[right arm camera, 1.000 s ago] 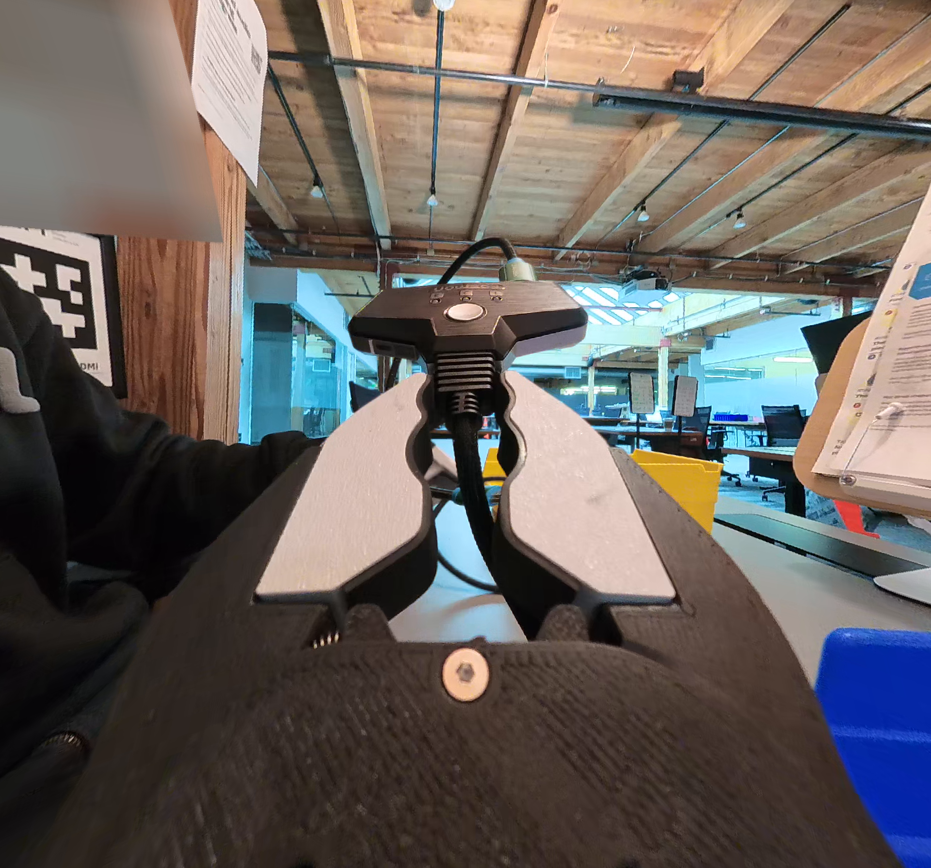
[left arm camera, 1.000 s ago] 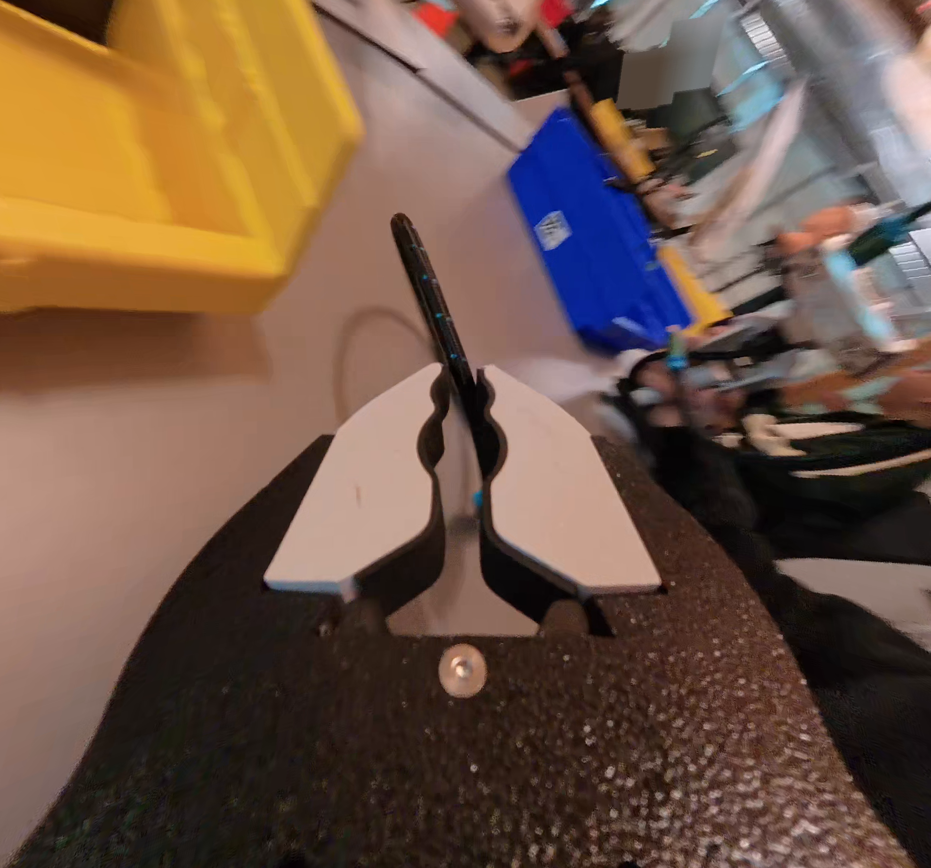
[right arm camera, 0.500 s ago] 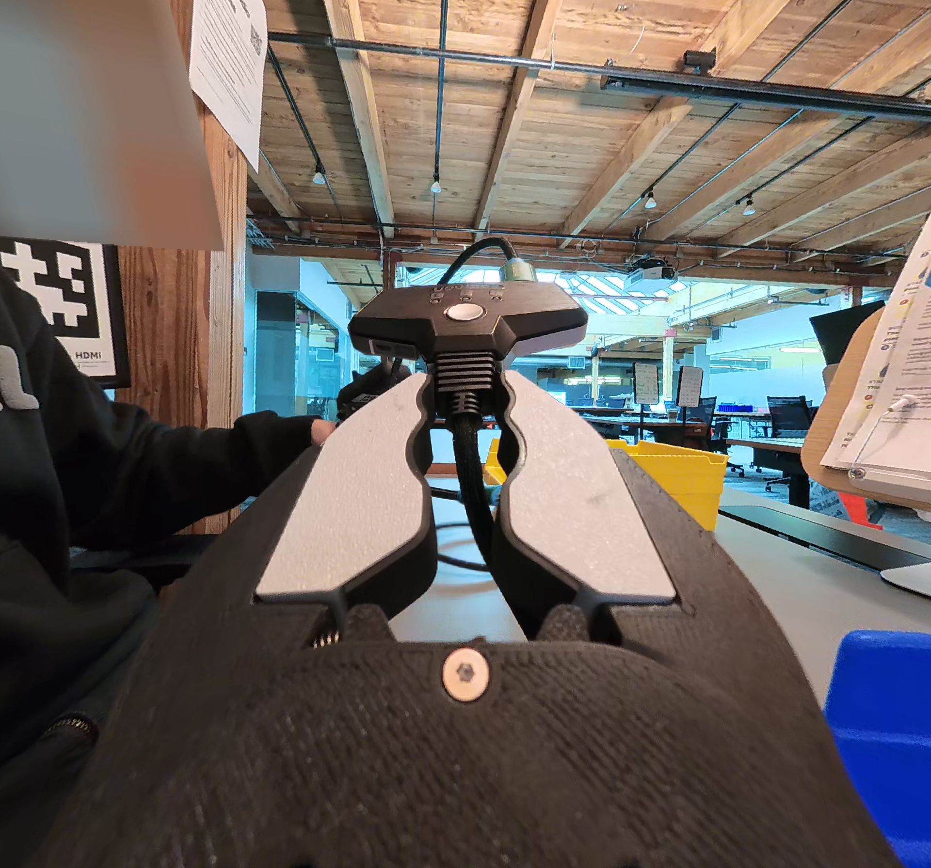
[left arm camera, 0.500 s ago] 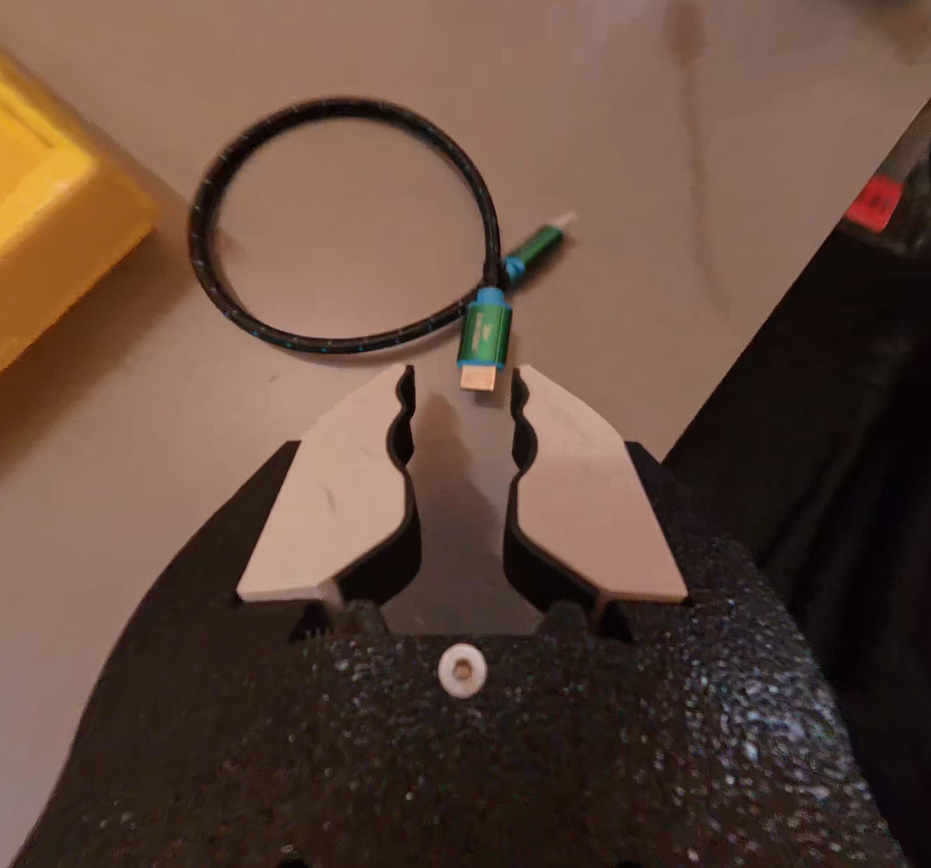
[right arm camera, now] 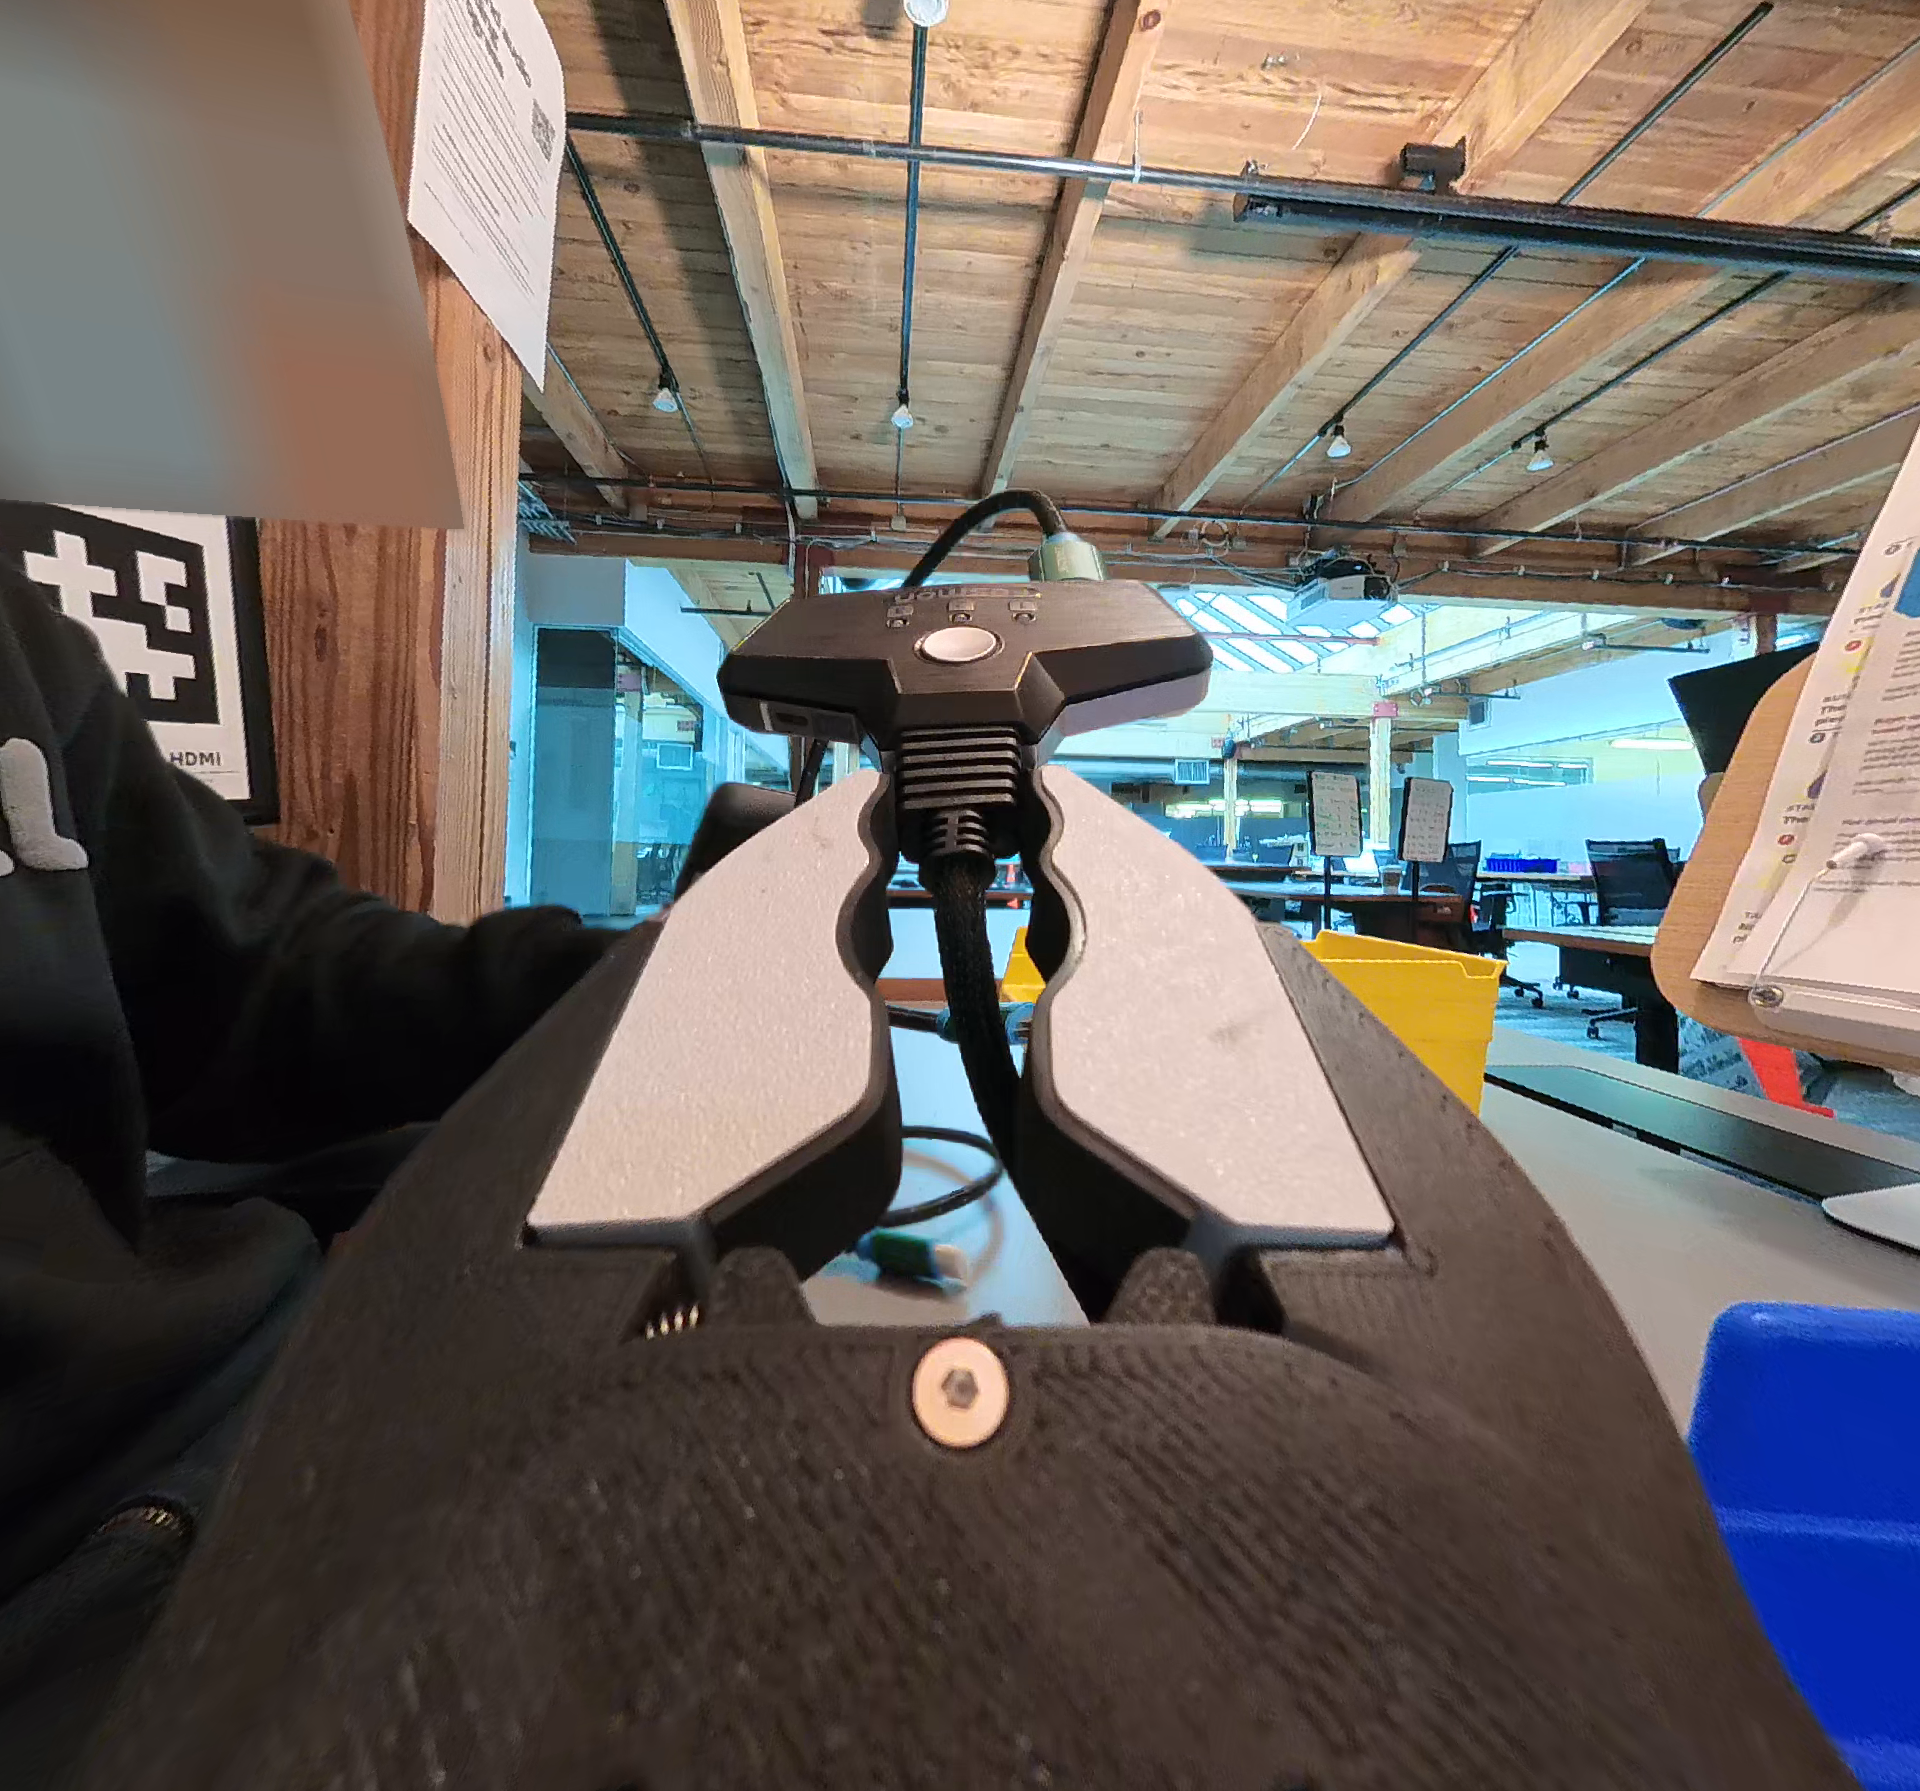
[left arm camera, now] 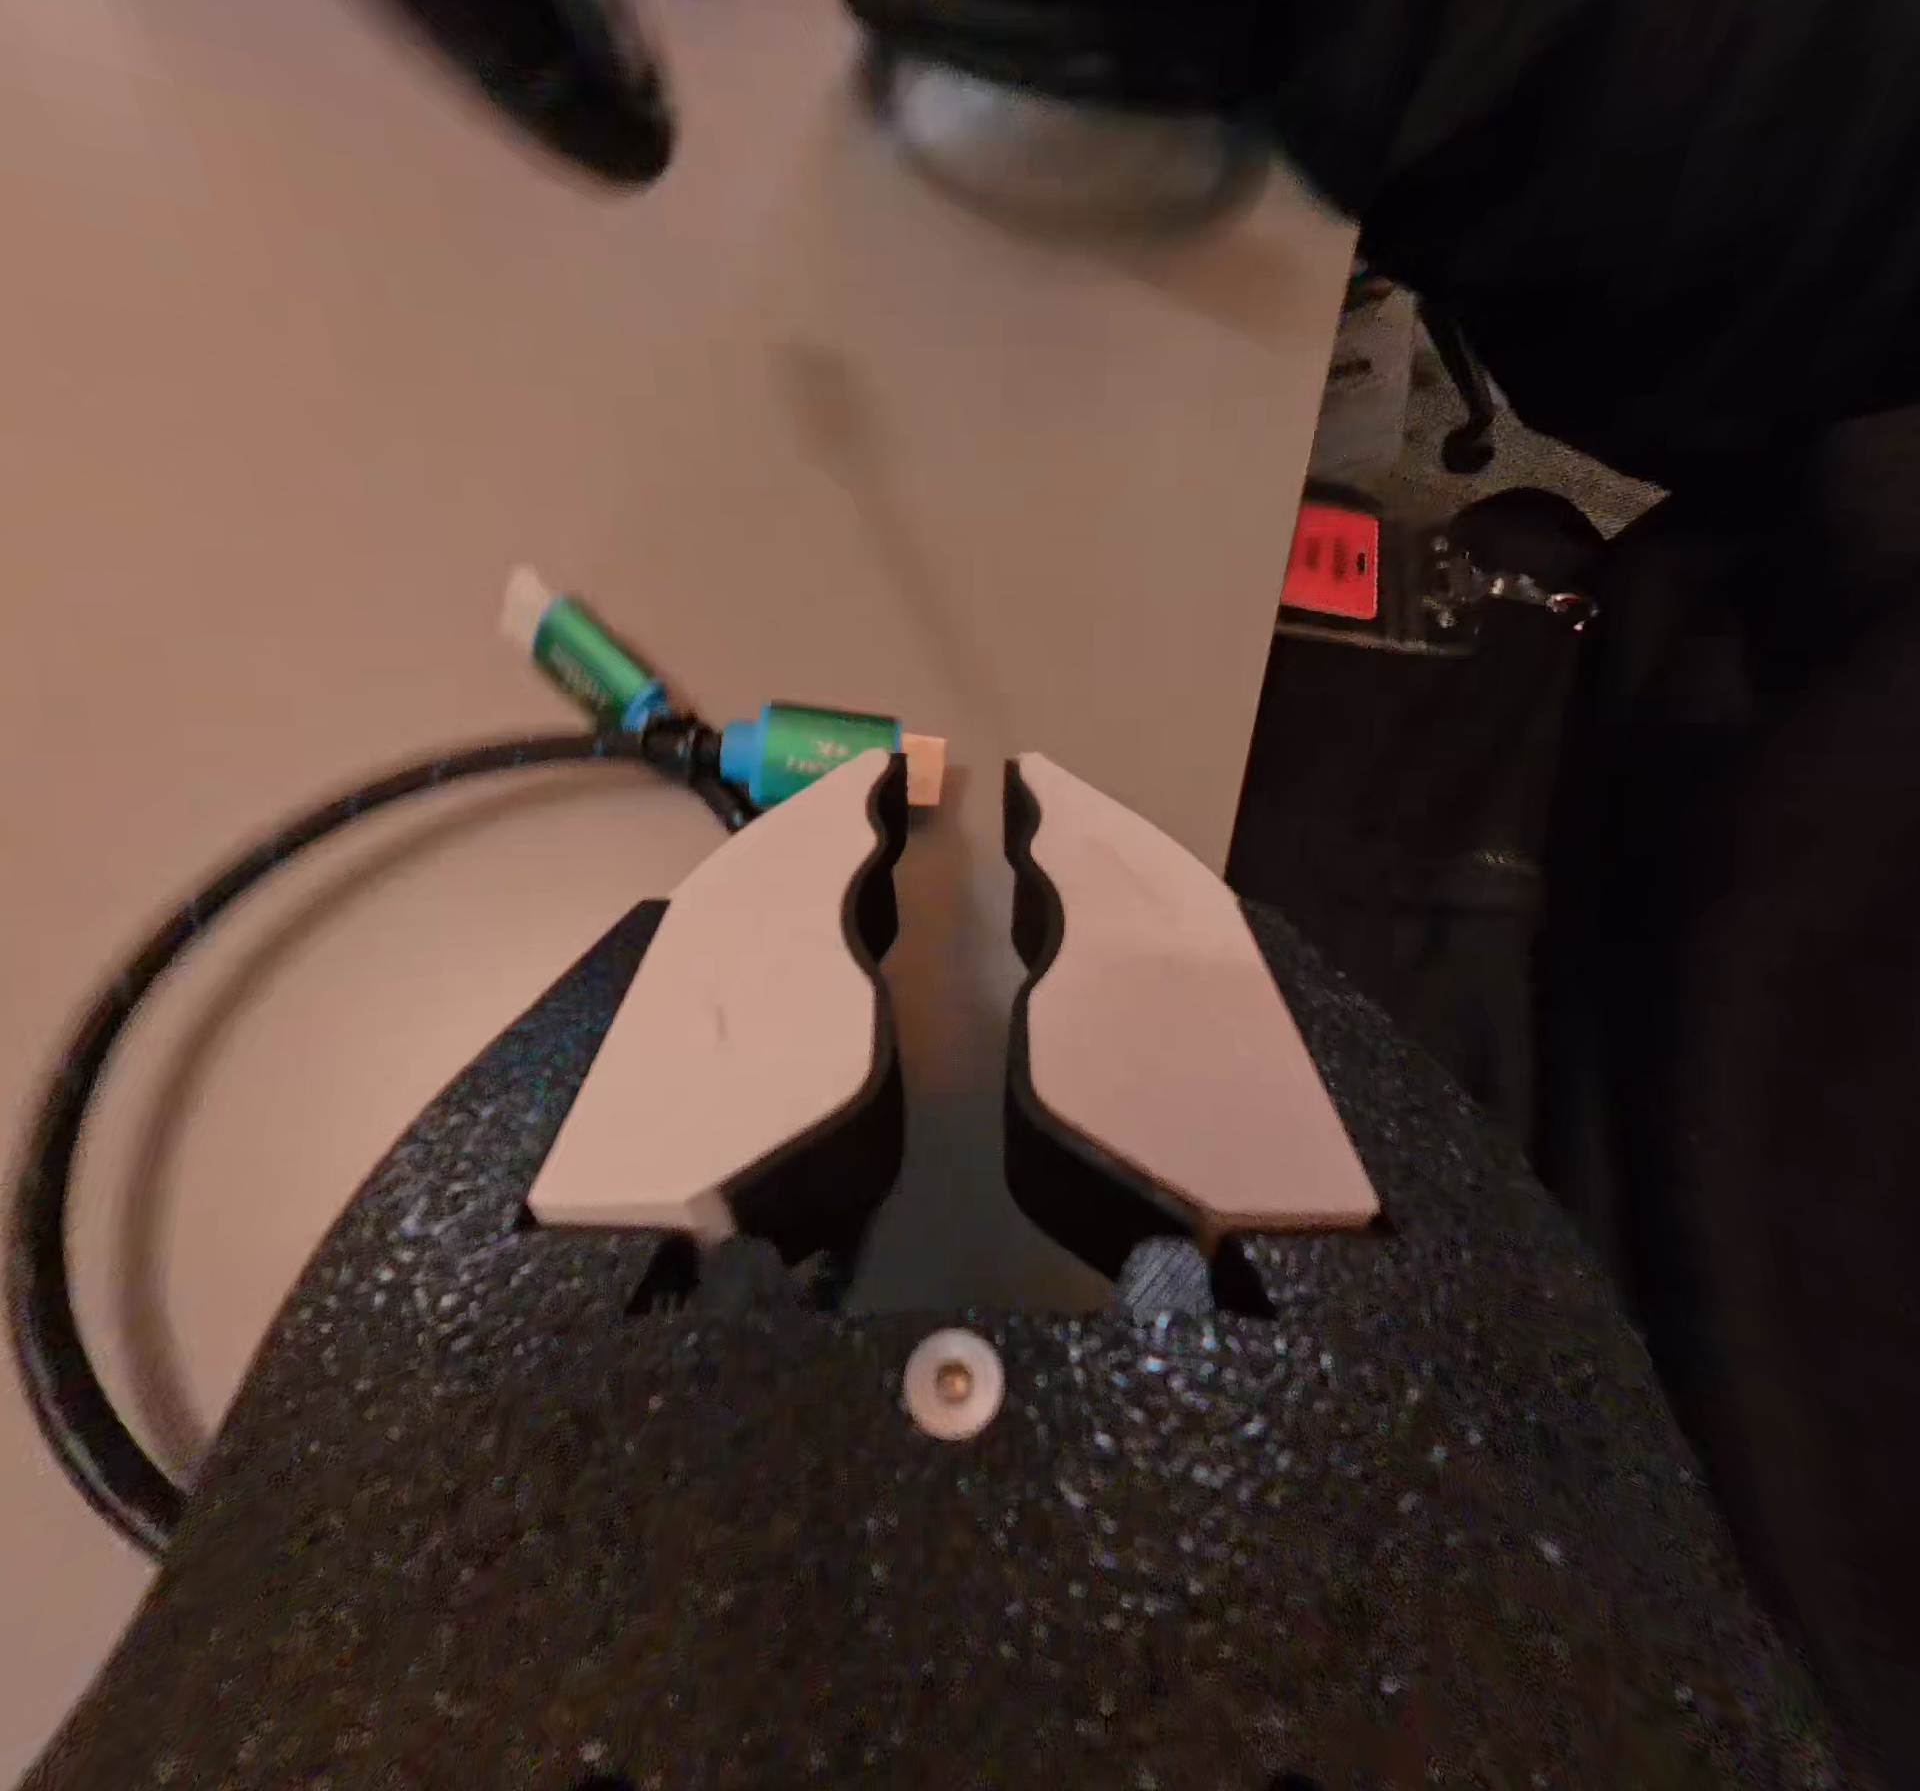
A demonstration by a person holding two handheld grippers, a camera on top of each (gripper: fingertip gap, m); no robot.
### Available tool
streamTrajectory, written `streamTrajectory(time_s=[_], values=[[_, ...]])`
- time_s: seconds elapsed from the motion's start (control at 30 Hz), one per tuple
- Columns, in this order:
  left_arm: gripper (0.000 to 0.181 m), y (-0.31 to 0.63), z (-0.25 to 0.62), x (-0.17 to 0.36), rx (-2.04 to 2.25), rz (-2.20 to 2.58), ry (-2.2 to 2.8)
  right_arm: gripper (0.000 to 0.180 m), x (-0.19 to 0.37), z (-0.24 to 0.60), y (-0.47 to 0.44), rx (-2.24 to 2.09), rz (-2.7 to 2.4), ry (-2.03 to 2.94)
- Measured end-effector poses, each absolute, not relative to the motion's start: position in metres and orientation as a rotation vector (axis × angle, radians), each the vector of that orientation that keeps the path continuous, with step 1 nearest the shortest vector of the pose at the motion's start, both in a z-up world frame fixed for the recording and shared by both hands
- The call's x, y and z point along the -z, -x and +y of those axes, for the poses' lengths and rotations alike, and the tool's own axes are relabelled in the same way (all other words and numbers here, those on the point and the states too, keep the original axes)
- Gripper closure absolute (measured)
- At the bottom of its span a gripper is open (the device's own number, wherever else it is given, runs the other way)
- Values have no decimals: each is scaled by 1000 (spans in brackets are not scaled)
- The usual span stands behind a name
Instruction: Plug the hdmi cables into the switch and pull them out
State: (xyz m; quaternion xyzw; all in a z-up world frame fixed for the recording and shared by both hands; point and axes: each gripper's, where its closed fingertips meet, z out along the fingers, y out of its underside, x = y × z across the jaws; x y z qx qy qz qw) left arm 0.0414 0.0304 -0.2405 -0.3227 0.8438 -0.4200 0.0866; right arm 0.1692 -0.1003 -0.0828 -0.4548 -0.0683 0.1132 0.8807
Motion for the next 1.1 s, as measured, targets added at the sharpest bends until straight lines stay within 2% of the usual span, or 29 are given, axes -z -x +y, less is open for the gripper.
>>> streamTrajectory(time_s=[0.13,0.3,0.5,0.57,0.77,1.1], values=[[160,-58,22,228,1161,2464,596,157,81,-105,-171,-234,-136,924],[151,-81,50,215,693,2345,48,158,79,-107,-172,-241,-134,911],[137,-81,34,233,466,2496,-282,157,79,-107,-172,-240,-135,912],[138,-82,32,245,380,2552,-369,158,79,-107,-172,-241,-136,910],[157,-92,31,258,343,2644,-360,157,78,-108,-172,-242,-135,906],[151,-123,51,255,474,2493,-15,157,78,-108,-173,-239,-135,905]])
